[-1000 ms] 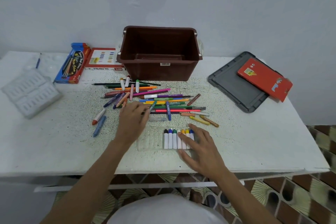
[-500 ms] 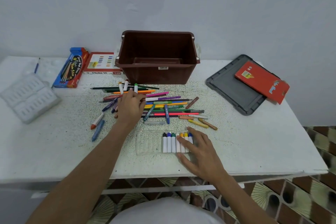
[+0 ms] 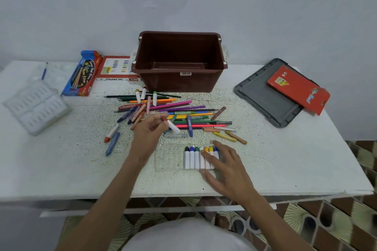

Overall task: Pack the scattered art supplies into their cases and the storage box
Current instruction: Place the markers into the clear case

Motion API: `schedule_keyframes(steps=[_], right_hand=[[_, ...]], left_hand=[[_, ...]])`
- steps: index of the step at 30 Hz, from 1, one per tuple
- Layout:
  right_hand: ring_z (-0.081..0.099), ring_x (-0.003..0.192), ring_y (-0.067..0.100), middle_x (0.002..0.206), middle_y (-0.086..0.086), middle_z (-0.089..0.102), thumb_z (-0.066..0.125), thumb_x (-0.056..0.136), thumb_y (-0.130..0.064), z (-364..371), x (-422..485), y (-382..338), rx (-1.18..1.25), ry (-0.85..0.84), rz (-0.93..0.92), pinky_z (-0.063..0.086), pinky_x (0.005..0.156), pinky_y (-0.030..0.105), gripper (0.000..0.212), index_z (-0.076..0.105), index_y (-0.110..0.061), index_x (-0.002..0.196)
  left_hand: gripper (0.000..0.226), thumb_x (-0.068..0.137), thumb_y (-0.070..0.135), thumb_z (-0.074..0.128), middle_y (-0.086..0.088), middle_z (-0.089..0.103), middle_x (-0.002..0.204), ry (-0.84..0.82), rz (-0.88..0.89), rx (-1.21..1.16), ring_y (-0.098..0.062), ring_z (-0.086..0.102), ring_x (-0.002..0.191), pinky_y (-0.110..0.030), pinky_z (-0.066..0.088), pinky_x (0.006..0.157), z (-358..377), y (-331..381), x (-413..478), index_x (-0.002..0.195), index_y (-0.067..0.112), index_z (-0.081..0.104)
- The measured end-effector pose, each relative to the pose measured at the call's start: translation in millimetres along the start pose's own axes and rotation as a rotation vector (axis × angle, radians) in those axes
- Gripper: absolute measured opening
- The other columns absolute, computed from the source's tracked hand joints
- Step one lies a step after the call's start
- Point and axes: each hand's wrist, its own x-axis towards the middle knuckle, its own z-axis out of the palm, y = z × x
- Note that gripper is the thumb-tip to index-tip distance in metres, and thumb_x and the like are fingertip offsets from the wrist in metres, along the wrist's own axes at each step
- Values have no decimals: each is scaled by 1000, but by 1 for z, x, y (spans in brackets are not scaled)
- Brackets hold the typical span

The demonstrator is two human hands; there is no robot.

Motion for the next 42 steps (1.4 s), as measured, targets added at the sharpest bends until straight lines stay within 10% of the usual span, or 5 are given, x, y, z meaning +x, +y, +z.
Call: schedule_keyframes(steps=[17, 42], right_hand=[[43, 128, 26, 147, 10, 44, 54, 95, -54, -1, 0, -1, -19, -8, 7, 33, 105, 32, 50, 57, -28, 137], [43, 129, 27, 148, 10, 43, 54, 95, -54, 0, 0, 0, -33, -17, 10, 40, 103, 39, 50, 56, -28, 138]], left_hand=[[27, 93, 27, 64, 12, 64, 103, -298, 152, 658, 10, 55, 83, -3, 42, 73, 8, -24, -31, 119, 21, 65], [36, 96, 27, 60, 7, 57, 112, -249, 402, 777, -6, 54, 102, -12, 37, 87, 8, -50, -46, 130, 17, 62]])
